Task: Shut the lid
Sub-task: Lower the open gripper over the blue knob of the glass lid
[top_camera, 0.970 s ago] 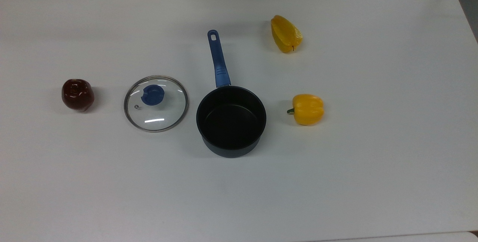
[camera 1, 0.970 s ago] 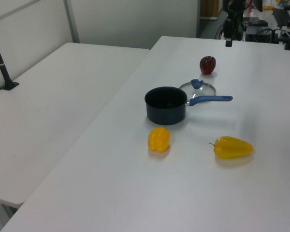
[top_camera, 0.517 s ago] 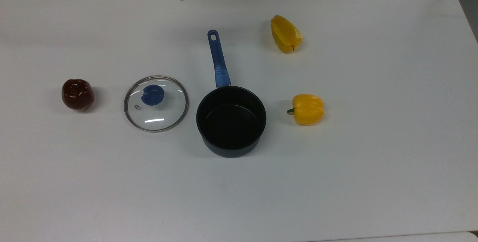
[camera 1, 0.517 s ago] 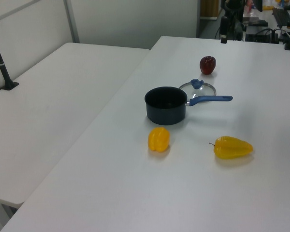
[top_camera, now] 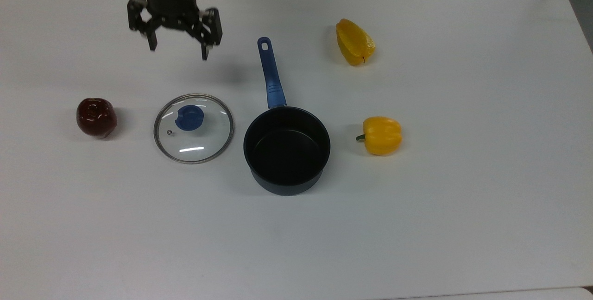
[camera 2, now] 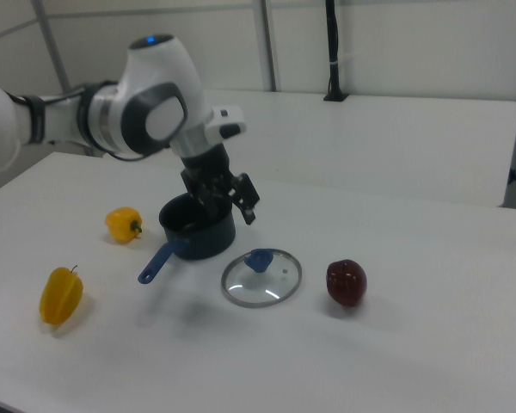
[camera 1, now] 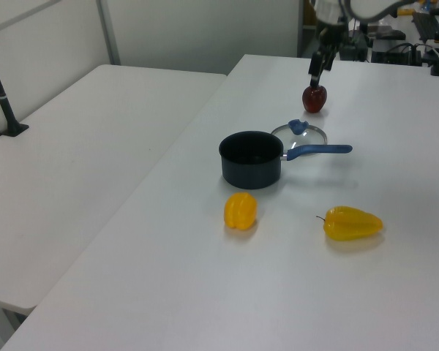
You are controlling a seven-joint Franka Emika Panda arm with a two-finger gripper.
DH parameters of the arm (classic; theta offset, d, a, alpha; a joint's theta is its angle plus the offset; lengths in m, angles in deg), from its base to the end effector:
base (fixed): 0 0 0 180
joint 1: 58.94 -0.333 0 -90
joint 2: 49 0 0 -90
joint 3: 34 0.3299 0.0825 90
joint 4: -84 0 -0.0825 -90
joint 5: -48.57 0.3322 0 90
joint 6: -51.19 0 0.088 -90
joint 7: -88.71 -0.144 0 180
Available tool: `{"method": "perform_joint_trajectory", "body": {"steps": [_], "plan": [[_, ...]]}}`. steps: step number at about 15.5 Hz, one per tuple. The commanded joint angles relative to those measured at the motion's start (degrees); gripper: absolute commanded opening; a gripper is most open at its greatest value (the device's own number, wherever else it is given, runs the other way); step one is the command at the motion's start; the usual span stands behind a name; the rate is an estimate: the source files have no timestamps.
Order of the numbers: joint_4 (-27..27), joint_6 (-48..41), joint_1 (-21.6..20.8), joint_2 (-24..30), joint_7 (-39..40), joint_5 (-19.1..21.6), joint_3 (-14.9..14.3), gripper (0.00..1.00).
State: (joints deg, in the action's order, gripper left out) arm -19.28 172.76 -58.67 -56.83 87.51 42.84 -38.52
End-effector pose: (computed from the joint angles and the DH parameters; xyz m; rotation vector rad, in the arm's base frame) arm 0.5766 -0.0540 0.4809 3.0222 -0.0880 0.2722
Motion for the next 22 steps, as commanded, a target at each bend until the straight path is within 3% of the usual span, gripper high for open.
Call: {"method": "perform_joint_trajectory", "body": {"steps": [1, 6, 11, 15, 22], "plan": [[-2.5, 8.7, 0.3, -3.8, 0.9, 0.6, -0.1, 1.00], [-2.4, 17.9, 0.3, -10.8, 0.9, 0.6, -0.1, 1.00], [-1.8, 20.5, 0.3, -14.0, 0.9, 0.5, -0.1, 1.00], [-1.8, 20.3, 0.2, -14.2, 0.8, 0.5, -0.1, 0.73], [-1.9, 19.4, 0.3, -14.1, 0.0, 0.6, -0.1, 0.71]]}}
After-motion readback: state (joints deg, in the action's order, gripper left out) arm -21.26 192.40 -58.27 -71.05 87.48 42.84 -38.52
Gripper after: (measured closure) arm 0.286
